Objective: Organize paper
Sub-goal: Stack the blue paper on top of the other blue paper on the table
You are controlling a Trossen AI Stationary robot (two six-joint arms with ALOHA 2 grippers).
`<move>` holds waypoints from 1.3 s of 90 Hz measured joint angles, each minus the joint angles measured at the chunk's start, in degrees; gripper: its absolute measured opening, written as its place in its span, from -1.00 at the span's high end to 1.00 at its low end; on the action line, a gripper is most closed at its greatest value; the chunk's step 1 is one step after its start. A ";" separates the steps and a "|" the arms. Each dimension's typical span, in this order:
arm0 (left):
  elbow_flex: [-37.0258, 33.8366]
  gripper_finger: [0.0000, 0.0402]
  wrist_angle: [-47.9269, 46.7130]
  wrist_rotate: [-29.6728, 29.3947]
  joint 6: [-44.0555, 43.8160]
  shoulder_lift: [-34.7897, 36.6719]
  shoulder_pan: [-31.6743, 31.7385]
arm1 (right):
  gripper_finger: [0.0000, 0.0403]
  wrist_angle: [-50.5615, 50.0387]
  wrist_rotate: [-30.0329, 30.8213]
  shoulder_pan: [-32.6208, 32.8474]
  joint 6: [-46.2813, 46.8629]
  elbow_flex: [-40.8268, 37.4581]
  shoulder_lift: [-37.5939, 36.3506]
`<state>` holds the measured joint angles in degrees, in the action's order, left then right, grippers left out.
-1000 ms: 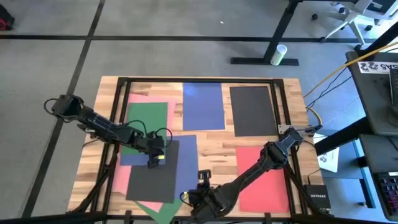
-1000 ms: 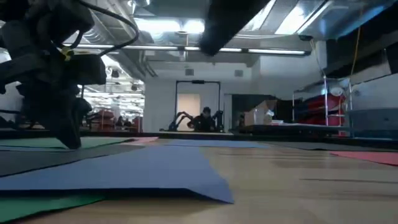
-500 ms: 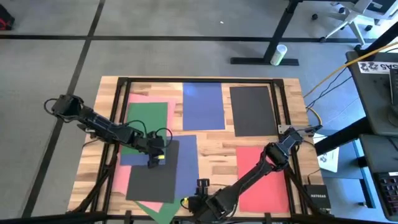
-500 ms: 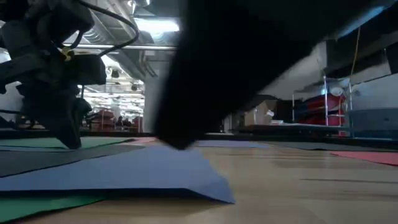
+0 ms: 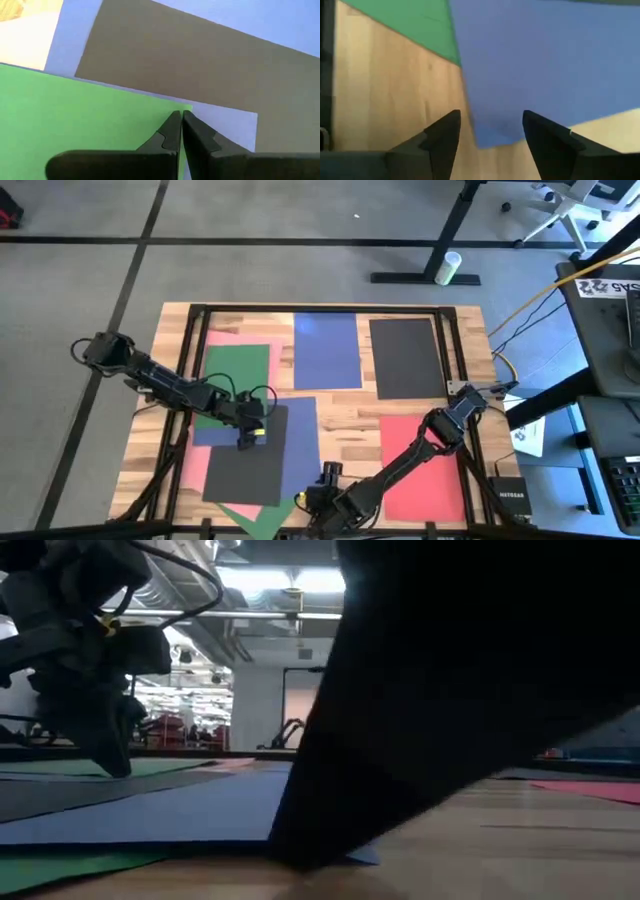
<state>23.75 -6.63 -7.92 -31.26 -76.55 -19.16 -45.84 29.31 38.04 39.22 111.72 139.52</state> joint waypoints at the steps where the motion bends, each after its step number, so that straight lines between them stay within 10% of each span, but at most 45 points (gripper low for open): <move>1: 0.00 1.00 0.00 -0.01 -0.02 0.00 0.00 | 0.00 -0.13 0.11 0.00 0.03 0.00 0.00; 73: 0.04 1.00 -0.02 0.00 -0.16 0.00 0.01 | 0.23 2.22 -3.53 0.39 -2.31 0.55 0.37; 117: 0.04 1.00 0.02 0.02 -0.07 0.00 0.02 | -0.13 5.26 -8.67 1.13 1.23 2.15 0.35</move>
<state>23.79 -6.61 -7.90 -31.33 -76.55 -19.14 -40.58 20.65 39.17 40.45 113.87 139.87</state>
